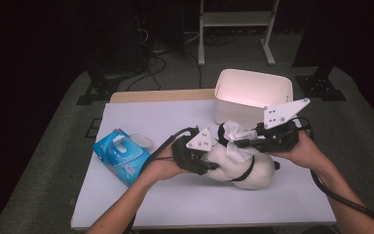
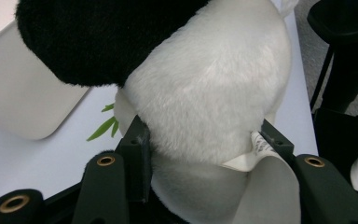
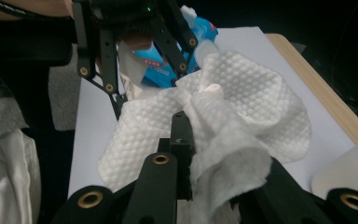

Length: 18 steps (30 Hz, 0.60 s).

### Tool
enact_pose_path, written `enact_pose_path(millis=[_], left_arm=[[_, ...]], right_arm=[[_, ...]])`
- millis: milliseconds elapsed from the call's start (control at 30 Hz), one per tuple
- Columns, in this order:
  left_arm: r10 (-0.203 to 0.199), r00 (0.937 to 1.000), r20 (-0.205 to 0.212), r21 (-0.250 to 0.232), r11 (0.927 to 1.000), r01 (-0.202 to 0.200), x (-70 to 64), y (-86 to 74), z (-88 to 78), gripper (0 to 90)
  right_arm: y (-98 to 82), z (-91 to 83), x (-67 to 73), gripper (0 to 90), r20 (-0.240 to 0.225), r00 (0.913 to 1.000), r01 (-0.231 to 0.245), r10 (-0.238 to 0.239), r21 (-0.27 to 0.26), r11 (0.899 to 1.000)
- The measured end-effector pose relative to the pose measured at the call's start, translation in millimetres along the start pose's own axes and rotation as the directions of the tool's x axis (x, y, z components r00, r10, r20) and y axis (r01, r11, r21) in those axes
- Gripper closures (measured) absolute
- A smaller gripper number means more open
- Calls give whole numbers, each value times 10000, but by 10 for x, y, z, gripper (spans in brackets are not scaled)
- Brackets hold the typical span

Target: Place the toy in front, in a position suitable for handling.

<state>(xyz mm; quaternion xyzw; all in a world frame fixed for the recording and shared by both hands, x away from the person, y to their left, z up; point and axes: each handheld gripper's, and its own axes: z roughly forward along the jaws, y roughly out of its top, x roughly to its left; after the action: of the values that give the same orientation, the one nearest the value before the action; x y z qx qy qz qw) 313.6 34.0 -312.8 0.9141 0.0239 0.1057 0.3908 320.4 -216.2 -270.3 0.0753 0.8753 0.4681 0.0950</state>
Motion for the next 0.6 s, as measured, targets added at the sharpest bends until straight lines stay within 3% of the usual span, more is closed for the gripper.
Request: enact_pose_path(millis=[167, 233, 433, 600], left_arm=[[108, 9996, 276, 432, 9990, -120, -2, 87, 160, 444], [105, 9994, 328, 369, 9992, -118, -3, 115, 196, 411], [264, 9990, 368, 307, 9991, -275, -8, 261, 231, 300], [5, 9990, 447, -216, 9998, 5, 19, 227, 176, 282]], right_arm=[[-125, -29, 9, 800, 233, 9997, -4, -11, 665, 9978], [-211, -63, 12, 803, 351, 9994, -69, 41, 796, 9968], [-364, -216, 17, 809, 701, 9971, -369, 312, 824, 9959], [-475, -327, 8, 809, 836, 9944, -705, 654, 602, 9957]])
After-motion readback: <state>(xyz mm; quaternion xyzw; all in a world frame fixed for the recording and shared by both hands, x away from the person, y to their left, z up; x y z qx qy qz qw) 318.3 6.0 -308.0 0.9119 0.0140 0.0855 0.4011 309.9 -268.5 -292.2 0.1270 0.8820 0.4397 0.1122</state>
